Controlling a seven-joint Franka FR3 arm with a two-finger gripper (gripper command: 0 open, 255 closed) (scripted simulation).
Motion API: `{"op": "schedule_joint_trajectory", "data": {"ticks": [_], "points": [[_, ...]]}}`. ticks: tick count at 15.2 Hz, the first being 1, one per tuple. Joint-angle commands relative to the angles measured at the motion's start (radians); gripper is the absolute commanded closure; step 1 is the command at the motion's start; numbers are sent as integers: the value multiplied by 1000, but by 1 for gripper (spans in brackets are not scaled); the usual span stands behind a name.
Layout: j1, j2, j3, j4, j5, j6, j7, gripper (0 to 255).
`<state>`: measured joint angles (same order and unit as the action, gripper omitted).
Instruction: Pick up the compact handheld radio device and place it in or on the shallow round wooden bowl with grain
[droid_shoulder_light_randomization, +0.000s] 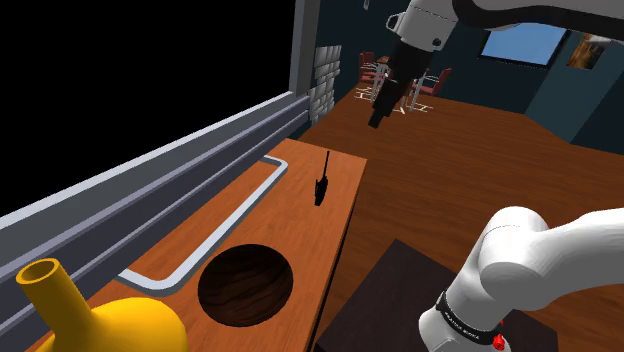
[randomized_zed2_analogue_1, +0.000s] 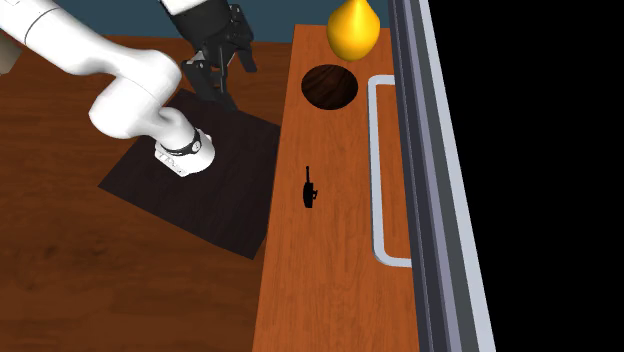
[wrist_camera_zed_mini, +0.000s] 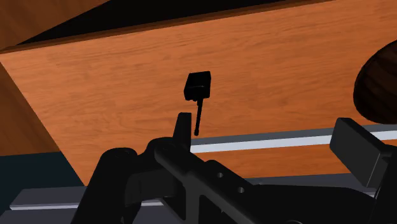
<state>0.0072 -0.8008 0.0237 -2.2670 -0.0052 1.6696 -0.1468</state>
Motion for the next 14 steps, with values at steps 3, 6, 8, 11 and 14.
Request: {"op": "schedule_joint_trajectory", "data": {"ticks": [3, 6, 8, 11, 14], "points": [[-7, -3, -8, -71, 4, 87, 9, 0], [-17, 7, -19, -167, 11, 222, 22, 0], [-24, 24, -26, -224, 16, 315, 29, 0], [-33, 66, -37, -298, 26, 459, 39, 0], [-39, 129, -49, -356, 38, 609, 47, 0]]}}
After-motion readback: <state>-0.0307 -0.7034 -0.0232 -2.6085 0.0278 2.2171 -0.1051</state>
